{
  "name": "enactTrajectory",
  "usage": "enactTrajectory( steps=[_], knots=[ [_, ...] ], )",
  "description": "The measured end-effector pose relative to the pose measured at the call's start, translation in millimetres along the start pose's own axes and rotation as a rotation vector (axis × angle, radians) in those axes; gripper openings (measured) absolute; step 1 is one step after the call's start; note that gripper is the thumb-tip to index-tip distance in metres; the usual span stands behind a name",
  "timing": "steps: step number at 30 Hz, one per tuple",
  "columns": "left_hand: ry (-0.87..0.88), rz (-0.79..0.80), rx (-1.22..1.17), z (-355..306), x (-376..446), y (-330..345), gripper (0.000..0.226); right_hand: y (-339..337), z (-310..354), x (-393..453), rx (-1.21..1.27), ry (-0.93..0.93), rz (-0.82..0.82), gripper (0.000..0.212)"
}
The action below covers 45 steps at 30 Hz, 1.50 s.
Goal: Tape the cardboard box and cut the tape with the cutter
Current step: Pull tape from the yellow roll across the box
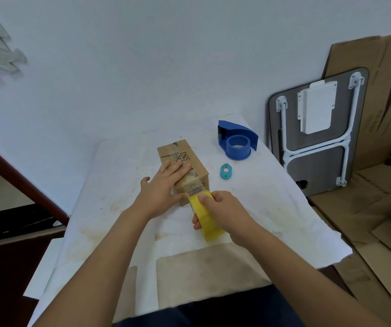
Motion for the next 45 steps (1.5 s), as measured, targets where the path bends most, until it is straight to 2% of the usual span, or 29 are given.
enactTrajectory(
  steps=[4,7,10,12,15,17,19,22,23,27,32,38,45],
  knots=[
    [-0.004,0.055,-0.016,0.7,1.7,-4.2,0.077,-2.1,-2.7,0.8,0.042,0.104,0.06,0.025],
    [-0.009,0.122,-0.019,0.2,2.7,-4.3,0.078,-2.1,-0.1,0.5,0.024,0.107,0.084,0.036],
    [-0.063,0.197,-0.101,-1.5,4.0,-12.0,0.066,-2.8,0.0,0.2,0.031,0.124,0.097,0.042],
    [-0.11,0.158,-0.169,-6.2,5.5,-20.1,0.055,-2.9,-0.4,-0.4,0.012,0.141,0.112,0.032],
    [-0.215,-0.034,-0.235,-9.5,3.6,-24.9,0.05,-3.0,0.5,-4.8,0.025,0.133,0.12,0.019],
    [-0.186,-0.119,-0.232,-12.4,1.4,-19.1,0.048,-2.0,-1.3,-5.6,0.033,0.117,0.126,0.019],
    [-0.152,-0.152,-0.179,-9.9,2.0,-14.2,0.05,-0.4,-4.8,-5.1,0.059,0.119,0.135,0.02],
    [-0.135,-0.2,-0.108,-7.8,3.6,-15.4,0.051,3.0,-5.2,-3.6,0.112,0.114,0.174,0.031],
    [-0.125,-0.217,-0.094,-9.6,3.3,-16.2,0.05,3.9,-4.3,-4.2,0.131,0.111,0.188,0.028],
    [-0.095,-0.254,-0.028,-14.7,0.4,-14.6,0.048,5.8,-1.1,-6.4,0.209,0.095,0.229,0.019],
    [-0.05,-0.249,0.145,-18.2,2.1,-11.4,0.055,7.0,-2.7,-3.4,0.227,0.089,0.249,0.032],
    [0.011,-0.236,0.288,-21.9,4.8,-11.0,0.077,3.6,-5.3,2.9,0.23,0.073,0.23,0.024],
    [0.036,-0.233,0.307,-21.3,5.2,-9.1,0.074,0.3,-2.3,7.3,0.152,0.08,0.199,0.021]
  ],
)
Point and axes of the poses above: each hand's wrist, its own x-axis towards the middle knuckle, its own y-axis out of the palm, z = x × y, the point moved 7 cm from there along x, towards the middle knuckle, and after that the axes turned 3 degrees about y, right-handed, at the moved point
